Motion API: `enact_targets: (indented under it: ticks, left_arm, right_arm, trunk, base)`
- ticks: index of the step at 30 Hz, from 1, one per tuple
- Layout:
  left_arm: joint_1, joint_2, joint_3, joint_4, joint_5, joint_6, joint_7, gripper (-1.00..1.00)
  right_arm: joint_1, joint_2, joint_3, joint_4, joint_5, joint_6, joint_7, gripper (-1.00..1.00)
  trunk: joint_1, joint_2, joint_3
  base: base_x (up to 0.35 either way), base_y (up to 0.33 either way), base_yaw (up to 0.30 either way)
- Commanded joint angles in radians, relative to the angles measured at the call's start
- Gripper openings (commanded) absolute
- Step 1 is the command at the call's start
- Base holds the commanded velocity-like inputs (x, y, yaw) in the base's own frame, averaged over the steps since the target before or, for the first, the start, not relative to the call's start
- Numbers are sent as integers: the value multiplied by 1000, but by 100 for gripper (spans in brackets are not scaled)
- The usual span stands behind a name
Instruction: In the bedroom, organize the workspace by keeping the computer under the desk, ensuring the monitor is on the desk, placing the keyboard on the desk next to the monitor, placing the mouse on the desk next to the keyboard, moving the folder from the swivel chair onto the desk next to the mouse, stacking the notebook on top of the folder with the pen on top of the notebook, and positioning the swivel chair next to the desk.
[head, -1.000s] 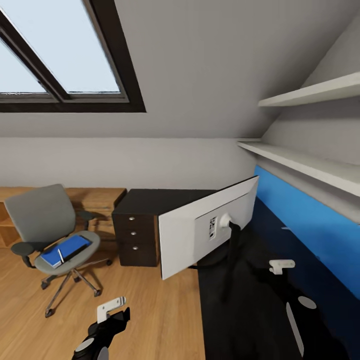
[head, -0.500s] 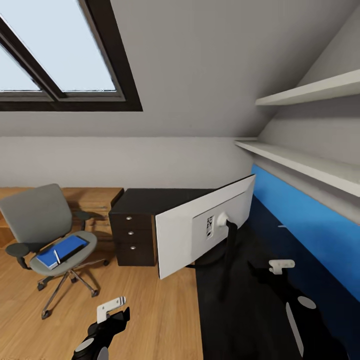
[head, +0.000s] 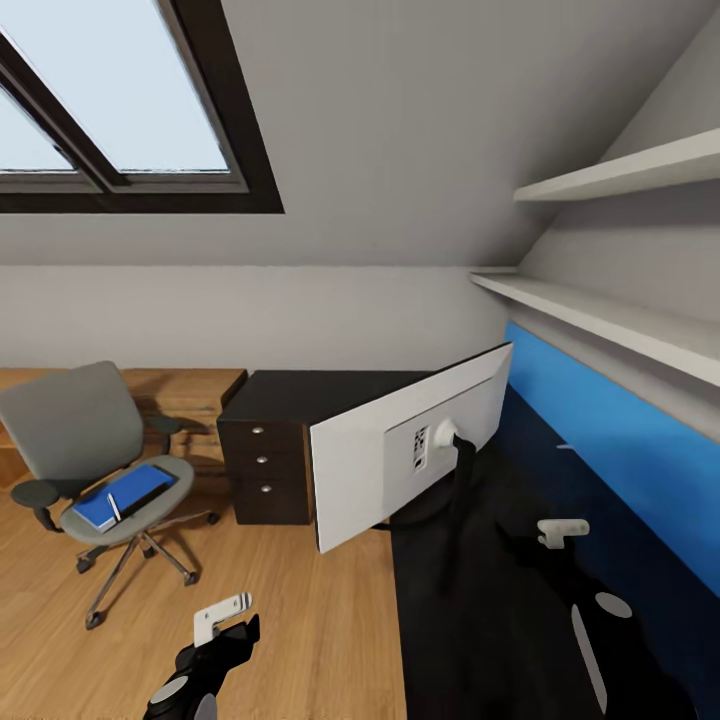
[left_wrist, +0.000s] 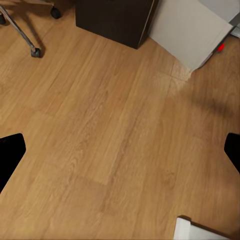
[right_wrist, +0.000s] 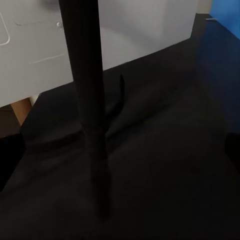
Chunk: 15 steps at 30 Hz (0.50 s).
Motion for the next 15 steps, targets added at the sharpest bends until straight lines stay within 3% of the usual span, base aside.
enact_targets:
  ticks: [1,7,15]
  left_arm:
    - [-1,-1,1,-2,11,4,5,100]
    - [-1,-1,1,-2,11,4,5,100]
    - [-1,-1,0,-2,9,4,5,100]
  right_arm:
    - [-1,1,-3,-2,7,4,7,100]
    - [-1,1,-3,-2,7,4,7,100]
    - [-1,1,-3,-2,7,4,7,100]
  trunk:
    - [0,-2,-3]
    - [0,-2,-12]
    - [31,-58,-47]
  base:
    - [0,0,0]
    - [0,0,0]
    - [0,0,0]
